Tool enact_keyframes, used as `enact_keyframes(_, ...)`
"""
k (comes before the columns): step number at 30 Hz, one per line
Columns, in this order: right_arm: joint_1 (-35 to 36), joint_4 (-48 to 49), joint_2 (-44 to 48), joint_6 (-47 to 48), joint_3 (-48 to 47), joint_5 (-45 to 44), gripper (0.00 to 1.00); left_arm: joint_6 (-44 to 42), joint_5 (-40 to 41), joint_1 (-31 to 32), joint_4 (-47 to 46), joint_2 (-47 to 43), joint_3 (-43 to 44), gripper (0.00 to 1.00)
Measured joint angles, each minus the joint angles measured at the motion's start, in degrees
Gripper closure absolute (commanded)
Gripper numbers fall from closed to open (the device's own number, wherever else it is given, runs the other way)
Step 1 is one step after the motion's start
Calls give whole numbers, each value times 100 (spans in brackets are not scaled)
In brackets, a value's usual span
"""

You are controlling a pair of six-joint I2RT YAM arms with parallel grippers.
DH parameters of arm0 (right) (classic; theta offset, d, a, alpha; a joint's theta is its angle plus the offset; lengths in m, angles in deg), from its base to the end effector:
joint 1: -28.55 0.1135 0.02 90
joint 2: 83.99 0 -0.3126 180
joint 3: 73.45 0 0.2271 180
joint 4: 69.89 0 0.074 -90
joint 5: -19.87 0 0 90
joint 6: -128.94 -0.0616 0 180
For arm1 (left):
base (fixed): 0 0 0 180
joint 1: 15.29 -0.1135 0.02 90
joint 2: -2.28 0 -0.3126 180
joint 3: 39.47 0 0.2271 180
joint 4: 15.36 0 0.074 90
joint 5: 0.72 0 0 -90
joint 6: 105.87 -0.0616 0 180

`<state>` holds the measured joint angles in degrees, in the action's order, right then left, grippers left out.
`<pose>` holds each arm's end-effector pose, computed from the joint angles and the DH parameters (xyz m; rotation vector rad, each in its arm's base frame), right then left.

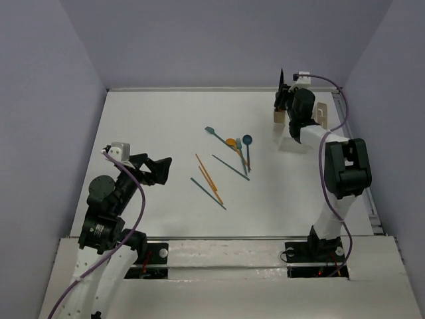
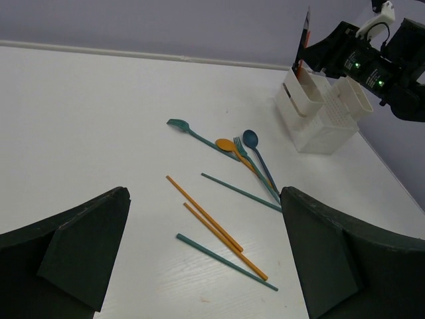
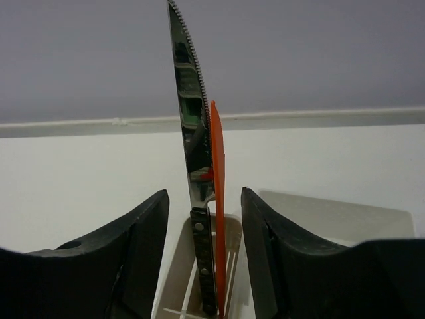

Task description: Sort the eating utensils into containers

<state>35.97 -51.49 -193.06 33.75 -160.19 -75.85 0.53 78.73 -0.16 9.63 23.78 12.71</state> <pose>0.4641 0.0542 0.3134 0.0445 1.6391 0.0866 0.0534 -0.0261 0.3573 0.1356 1.4939 -0.5805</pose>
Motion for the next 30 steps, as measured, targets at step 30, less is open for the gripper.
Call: enact_keyframes(30, 2133, -5348, -1073, 848, -2557, 1700, 49, 2, -136, -15, -4, -85, 0, 1)
